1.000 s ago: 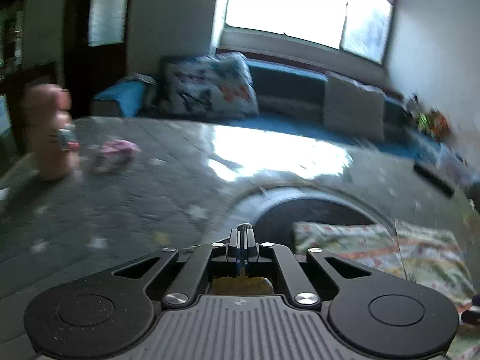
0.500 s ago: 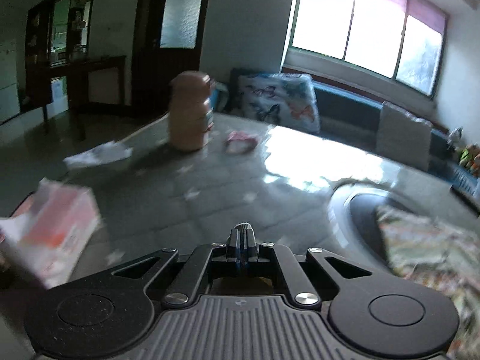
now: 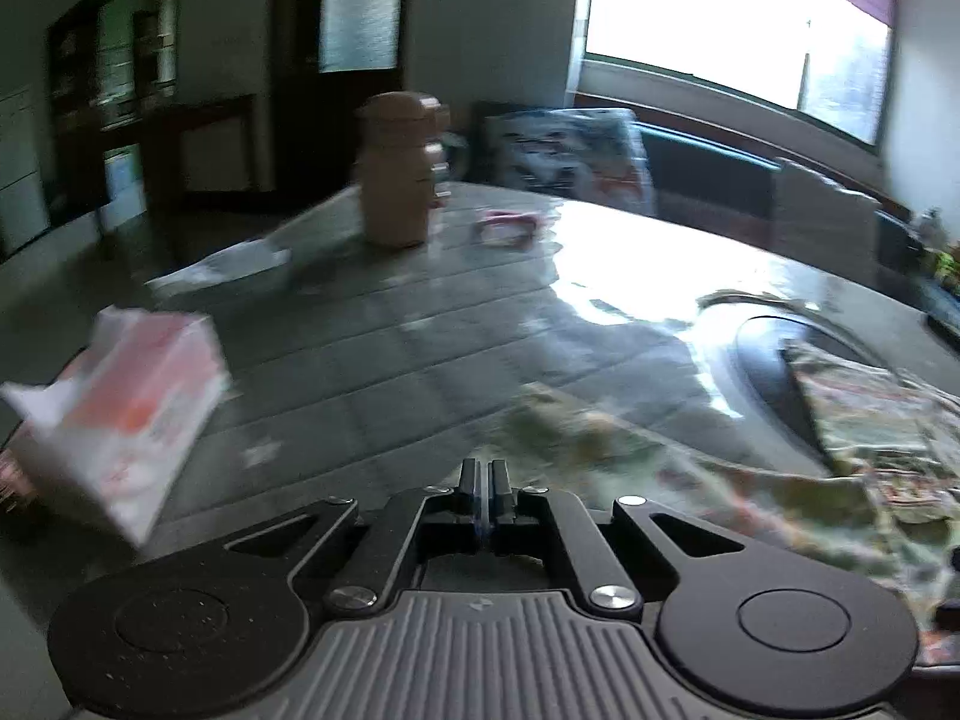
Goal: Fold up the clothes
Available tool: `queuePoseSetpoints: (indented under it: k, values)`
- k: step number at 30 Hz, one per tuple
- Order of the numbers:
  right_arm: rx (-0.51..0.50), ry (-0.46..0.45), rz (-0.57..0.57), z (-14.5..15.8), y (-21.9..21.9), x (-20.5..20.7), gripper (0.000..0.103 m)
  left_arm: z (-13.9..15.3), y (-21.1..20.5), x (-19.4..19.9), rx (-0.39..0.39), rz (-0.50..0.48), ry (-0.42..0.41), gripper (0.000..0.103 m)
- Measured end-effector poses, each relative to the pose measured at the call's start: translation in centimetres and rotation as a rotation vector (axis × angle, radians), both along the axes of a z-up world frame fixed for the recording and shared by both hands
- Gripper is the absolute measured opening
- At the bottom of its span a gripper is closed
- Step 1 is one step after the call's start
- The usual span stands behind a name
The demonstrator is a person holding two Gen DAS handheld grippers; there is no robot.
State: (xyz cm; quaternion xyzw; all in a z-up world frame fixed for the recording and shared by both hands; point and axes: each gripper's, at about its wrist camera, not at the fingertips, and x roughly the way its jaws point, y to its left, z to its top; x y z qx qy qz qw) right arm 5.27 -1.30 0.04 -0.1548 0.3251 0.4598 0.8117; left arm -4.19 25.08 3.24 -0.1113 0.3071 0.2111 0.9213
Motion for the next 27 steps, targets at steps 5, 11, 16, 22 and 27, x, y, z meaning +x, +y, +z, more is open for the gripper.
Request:
queuePoseSetpoints:
  k: [5,11,16,22,27]
  values:
    - [-0.02,0.017,0.059,-1.0,1.9,-0.6,0.05,-0.6,-0.9,3.7,-0.028,-0.084,0.008,0.003]
    - [-0.032,-0.002,0.094,-1.5,2.9,-1.6,0.052,-2.7,-1.7,6.8,0.038,-0.075,0.091,0.004]
    - [-0.028,-0.005,0.147,-1.6,3.2,-2.8,0.056,-3.3,-1.5,5.8,0.151,-0.015,0.105,0.004]
    - [0.008,0.028,0.205,-1.0,2.9,-3.7,0.054,-2.7,0.0,5.3,0.125,0.02,0.128,0.004]
    - [0.072,0.008,0.11,1.4,-0.5,-1.5,0.054,-1.3,-1.0,6.0,0.116,0.018,0.112,0.009]
